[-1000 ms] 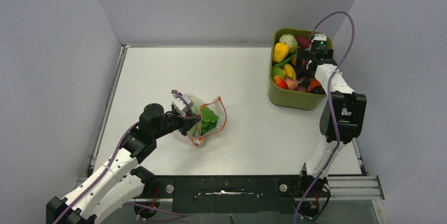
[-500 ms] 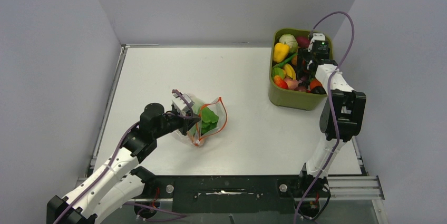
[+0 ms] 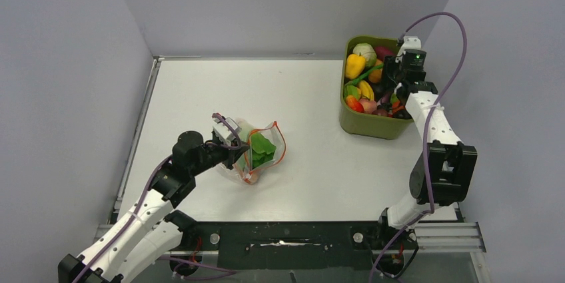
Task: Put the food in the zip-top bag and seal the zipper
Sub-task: Pick up the fake vegetable from the bin.
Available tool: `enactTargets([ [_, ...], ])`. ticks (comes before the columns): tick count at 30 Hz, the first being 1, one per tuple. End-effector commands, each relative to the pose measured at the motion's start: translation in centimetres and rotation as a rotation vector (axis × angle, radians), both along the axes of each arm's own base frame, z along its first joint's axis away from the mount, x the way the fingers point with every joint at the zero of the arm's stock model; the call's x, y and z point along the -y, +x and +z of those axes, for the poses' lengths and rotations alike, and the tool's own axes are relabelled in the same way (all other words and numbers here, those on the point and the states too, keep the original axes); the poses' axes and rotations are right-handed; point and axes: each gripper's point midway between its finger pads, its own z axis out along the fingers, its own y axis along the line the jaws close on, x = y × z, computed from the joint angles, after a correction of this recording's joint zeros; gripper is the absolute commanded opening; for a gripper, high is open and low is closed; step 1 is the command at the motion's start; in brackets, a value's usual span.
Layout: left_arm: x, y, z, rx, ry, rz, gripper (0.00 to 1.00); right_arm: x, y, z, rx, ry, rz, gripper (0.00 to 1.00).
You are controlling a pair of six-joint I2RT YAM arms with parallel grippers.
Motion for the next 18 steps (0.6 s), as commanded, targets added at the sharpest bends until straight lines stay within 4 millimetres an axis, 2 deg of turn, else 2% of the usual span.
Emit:
enactTargets([
  [1,-0.2,0.7,3.1,0.097,-0.055,0.027,0.00,-2.6,-1.6,2.7,0.055,0.063,0.056,0.47],
  [7,-0.3,1.0,3.5,0.071,-0.062,0.049,0.00,-5.9,-4.0,4.0,0.085,0.108,0.121,0.46],
  [13,0.0,1.3,5.1,0.073,-0.118,0.067,0.00,-10.0,-7.5,5.7,0.092,0.130,0.226,0.45],
  [18,0.4,1.5,6.0,0.065,-0.178,0.075,0.00,-13.1,-10.8,8.2,0.159,0.207,0.354,0.45],
])
